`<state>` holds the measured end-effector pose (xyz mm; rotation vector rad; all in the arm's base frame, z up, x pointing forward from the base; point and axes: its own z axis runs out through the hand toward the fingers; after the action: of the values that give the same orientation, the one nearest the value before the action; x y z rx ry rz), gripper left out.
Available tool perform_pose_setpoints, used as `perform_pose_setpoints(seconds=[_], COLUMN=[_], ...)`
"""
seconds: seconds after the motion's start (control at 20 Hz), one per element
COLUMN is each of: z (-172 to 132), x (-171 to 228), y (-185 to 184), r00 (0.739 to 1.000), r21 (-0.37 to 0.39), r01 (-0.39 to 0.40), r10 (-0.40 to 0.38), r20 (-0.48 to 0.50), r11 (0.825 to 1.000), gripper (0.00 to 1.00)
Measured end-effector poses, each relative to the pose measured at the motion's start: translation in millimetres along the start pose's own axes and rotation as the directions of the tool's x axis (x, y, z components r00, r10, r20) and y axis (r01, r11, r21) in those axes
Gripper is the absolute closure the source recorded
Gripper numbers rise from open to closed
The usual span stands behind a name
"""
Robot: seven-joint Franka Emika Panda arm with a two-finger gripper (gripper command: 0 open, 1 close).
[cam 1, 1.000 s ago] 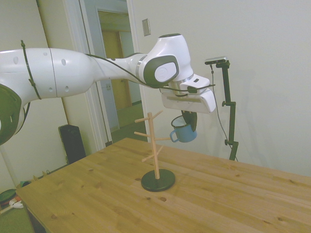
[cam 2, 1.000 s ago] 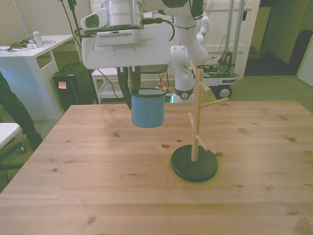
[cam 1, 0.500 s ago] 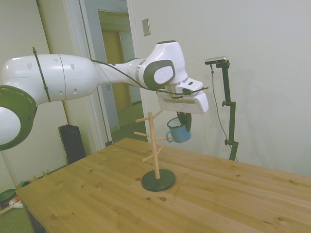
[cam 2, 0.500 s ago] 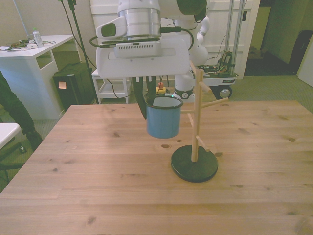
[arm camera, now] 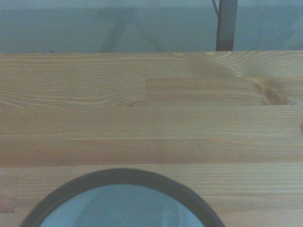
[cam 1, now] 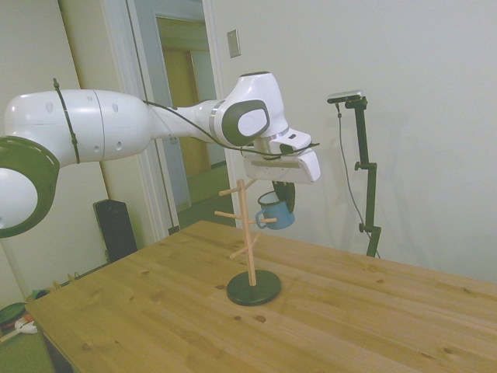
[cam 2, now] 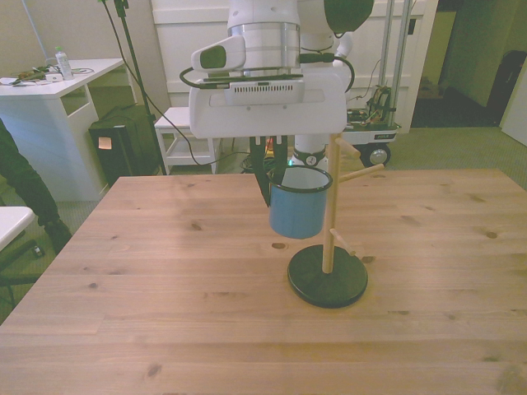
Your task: Hang the mug
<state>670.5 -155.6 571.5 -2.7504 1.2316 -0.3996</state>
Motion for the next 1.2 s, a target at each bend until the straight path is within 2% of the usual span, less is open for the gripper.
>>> perform_pose_setpoints(seconds=[0.55,0.7,0.85,1.05,1.2], z=[0,-7,-10,20,50], x=[-1,6,16,3,-35], y=[25,49,93,145,141], r00=[1.000,0.998,0.994,0.994,0.998], r21=[-0.009,-0.015,-0.022,-0.033,-0.027], r01=[-0.029,-0.063,-0.105,-0.103,-0.046], r10=[0.029,0.063,0.105,0.104,0.048], r20=[0.001,-0.002,0.000,0.026,0.052], r11=[1.000,0.998,0.994,0.994,0.999], gripper=[0.00,0.00,0.00,0.00,0.00])
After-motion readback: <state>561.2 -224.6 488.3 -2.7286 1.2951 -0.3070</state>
